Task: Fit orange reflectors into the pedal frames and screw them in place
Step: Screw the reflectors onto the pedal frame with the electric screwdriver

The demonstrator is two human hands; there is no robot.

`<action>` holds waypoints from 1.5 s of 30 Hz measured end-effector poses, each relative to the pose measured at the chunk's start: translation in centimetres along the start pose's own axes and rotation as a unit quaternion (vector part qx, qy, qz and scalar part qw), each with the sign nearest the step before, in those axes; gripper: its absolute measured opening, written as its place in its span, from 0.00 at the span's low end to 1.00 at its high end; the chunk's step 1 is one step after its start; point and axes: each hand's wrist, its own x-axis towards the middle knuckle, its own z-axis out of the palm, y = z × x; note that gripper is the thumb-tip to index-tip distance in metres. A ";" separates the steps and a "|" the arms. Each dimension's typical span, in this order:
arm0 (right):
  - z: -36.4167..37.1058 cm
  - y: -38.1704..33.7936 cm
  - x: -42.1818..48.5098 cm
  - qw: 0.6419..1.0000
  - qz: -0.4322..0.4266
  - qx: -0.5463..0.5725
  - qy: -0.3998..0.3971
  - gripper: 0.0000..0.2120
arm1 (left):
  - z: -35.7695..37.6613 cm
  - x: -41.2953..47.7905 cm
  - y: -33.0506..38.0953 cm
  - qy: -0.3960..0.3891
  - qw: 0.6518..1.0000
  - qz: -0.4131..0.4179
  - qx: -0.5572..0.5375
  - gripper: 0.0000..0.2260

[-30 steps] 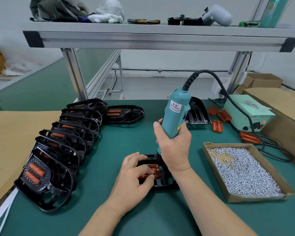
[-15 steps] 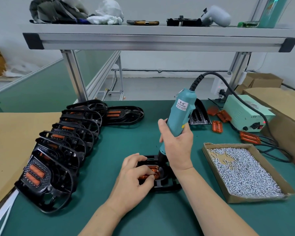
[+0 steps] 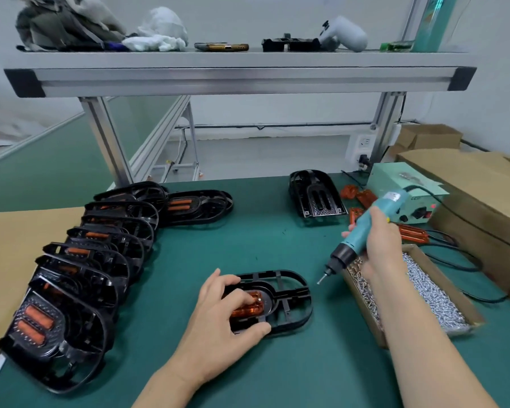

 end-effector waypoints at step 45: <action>-8.7 -1.8 -2.7 0.720 -0.113 -0.677 -0.103 0.08 | 1.6 1.8 2.4 0.094 0.995 0.012 -0.014 0.17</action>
